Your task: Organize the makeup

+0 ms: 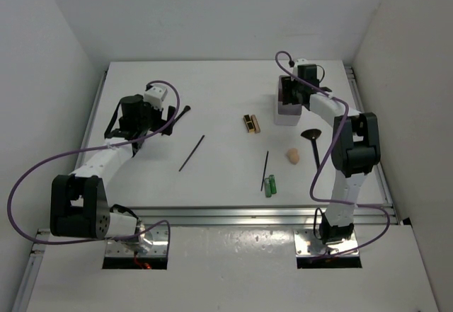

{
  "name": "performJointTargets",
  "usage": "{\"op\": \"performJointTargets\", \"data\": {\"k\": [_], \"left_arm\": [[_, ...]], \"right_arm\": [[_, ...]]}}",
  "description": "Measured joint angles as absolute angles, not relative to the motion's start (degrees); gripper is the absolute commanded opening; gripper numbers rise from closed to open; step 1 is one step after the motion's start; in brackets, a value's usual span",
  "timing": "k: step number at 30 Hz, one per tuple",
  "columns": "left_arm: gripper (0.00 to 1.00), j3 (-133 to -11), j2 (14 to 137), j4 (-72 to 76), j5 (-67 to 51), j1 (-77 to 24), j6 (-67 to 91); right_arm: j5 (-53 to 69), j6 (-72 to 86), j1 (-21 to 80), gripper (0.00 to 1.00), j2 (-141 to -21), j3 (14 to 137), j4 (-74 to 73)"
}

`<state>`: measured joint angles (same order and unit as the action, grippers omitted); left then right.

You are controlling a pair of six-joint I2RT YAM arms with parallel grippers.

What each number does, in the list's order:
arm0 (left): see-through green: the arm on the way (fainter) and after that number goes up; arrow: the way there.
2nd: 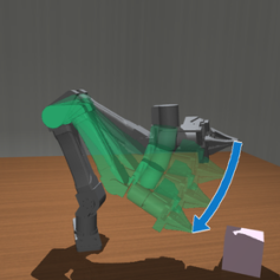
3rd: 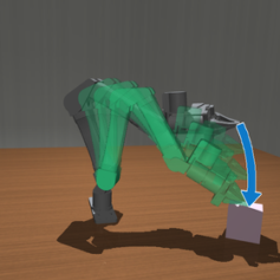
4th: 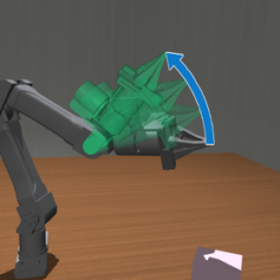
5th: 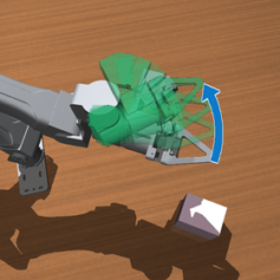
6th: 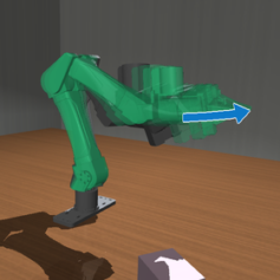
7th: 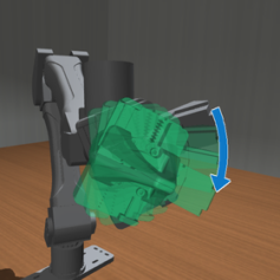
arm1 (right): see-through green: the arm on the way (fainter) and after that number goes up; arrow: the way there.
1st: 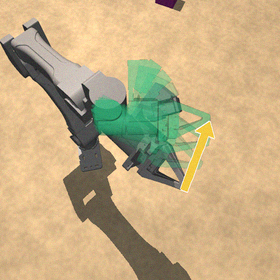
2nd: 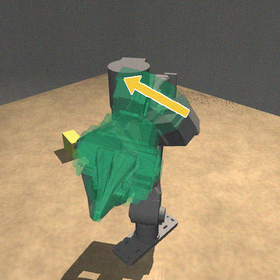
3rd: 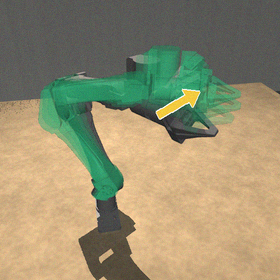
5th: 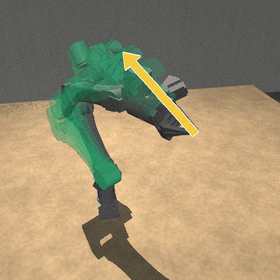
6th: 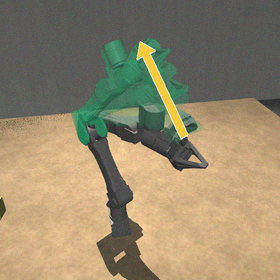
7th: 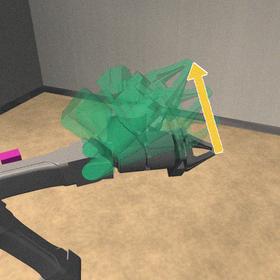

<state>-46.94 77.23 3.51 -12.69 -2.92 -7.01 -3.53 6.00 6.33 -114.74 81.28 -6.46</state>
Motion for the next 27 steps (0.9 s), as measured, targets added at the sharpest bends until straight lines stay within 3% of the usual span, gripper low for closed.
{"op": "performJointTargets", "data": {"k": [6,9,15,21,27], "left_arm": [[0.99,-46.9,77.2,3.5,-12.9,-2.9,-7.0],[0.99,-46.9,77.2,3.5,-13.3,-2.9,-7.0],[0.99,-46.4,77.2,3.9,-13.9,-2.9,-7.0],[0.99,-45.9,76.2,4.0,-14.0,-2.9,-7.0],[0.99,-43.5,75.5,4.8,-13.9,-2.9,-7.0]], "right_arm": [[-3.9,5.5,6.9,0.65,-114.1,81.1,-6.8],[-3.9,5.3,7.0,0.6,-112.8,80.9,-8.1],[-3.2,5.5,7.3,0.6,-110.7,80.8,-10.9],[-1.8,6.4,7.8,0.72,-106.5,82.0,-23.1],[-1.0,7.5,8.8,0.71,-97.0,79.8,-39.3]]}}
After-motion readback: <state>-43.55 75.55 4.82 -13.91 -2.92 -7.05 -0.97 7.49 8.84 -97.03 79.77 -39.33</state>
